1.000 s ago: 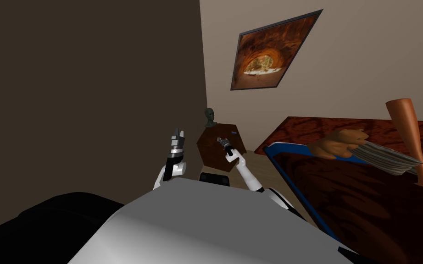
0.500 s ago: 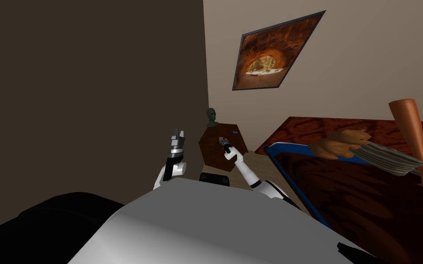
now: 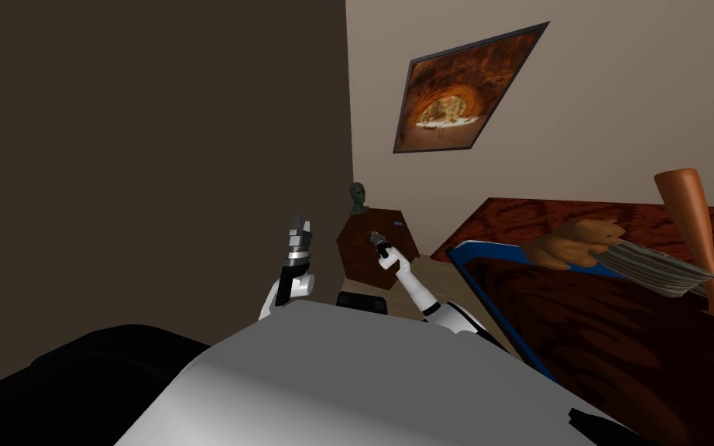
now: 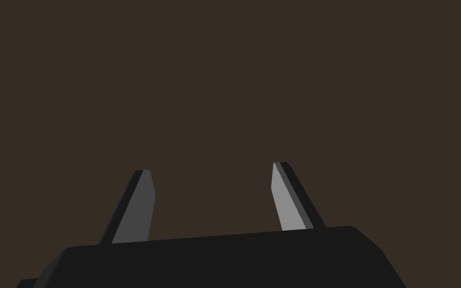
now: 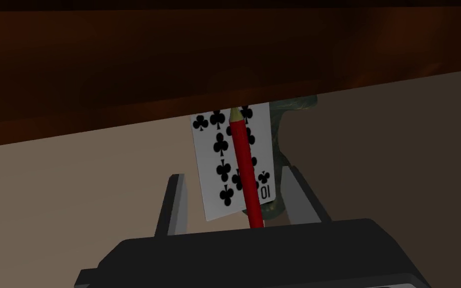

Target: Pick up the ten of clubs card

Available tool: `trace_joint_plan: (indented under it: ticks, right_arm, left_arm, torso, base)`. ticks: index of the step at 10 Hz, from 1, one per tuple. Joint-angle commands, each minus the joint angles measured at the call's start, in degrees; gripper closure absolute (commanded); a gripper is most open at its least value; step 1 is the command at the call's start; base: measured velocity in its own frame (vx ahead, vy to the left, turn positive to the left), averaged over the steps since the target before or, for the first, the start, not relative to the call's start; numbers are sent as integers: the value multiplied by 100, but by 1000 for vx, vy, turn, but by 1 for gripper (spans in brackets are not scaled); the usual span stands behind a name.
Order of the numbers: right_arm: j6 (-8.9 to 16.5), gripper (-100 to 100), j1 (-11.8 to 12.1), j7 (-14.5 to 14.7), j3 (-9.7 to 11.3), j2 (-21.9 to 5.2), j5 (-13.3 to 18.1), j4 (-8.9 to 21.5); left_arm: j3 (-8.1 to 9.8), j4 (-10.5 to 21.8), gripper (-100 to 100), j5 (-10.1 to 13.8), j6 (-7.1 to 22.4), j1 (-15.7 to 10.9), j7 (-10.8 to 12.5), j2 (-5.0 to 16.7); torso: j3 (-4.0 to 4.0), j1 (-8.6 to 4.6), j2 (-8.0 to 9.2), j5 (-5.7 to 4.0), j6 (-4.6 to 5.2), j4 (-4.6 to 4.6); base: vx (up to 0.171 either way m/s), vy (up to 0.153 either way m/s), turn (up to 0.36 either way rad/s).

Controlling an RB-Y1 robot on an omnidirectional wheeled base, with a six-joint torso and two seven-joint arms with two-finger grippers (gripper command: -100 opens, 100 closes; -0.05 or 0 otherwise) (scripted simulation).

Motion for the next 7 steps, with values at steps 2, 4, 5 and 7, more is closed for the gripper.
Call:
trace_joint_plan:
  ticks: [2,4,5,7]
  right_arm:
    - [1,100,1,2,-2,-4,2,1]
    - [8,100,3,7,-7,-13,6,5]
    - [9,0,3,9,-7,-14,7,5]
    - [10,0,3,11,-6,-15,8,6]
  left_arm:
    - [0,0,0,0,0,0,0,0]
    - [0,0,0,0,0,0,0,0]
    - [0,0,0,0,0,0,0,0]
    - [0,0,0,0,0,0,0,0]
  torso:
    - [-2,0,-3,-2,-4,-1]
    - [-4,8,-5,-4,-11,-2]
    - [-4,8,-6,-5,-12,-2]
    - [-4,7,-6,-6,-12,-3]
  base:
    - [0,-2,-8]
    - [0,0,0]
    - [0,0,0]
    - [0,0,0]
